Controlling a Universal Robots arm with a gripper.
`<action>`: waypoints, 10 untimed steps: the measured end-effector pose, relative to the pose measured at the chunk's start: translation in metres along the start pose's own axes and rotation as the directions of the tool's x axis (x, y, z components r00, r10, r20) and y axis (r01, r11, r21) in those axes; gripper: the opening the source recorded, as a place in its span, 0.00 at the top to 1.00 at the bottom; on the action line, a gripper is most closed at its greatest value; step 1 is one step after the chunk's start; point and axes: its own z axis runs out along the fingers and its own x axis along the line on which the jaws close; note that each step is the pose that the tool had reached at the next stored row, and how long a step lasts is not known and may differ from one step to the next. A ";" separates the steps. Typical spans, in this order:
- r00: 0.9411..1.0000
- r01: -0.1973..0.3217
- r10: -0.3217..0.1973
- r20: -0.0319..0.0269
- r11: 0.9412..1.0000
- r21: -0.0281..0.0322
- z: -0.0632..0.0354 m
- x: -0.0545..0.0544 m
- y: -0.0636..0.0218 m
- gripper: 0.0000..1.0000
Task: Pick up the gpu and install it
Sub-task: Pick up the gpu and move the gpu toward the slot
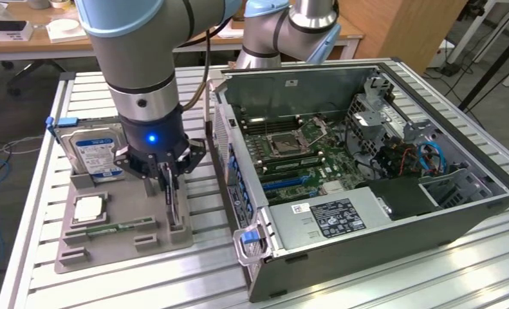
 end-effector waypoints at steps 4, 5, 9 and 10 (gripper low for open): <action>1.000 0.000 0.000 0.000 1.000 0.000 -0.0008 0.000 0.0000 0.73; 1.000 0.000 0.000 0.000 1.000 0.000 -0.0011 0.000 0.0000 0.73; 1.000 0.000 0.000 0.000 1.000 0.000 -0.0024 0.000 0.0001 0.73; 1.000 0.000 0.000 0.000 1.000 0.000 -0.0027 0.000 0.0001 0.73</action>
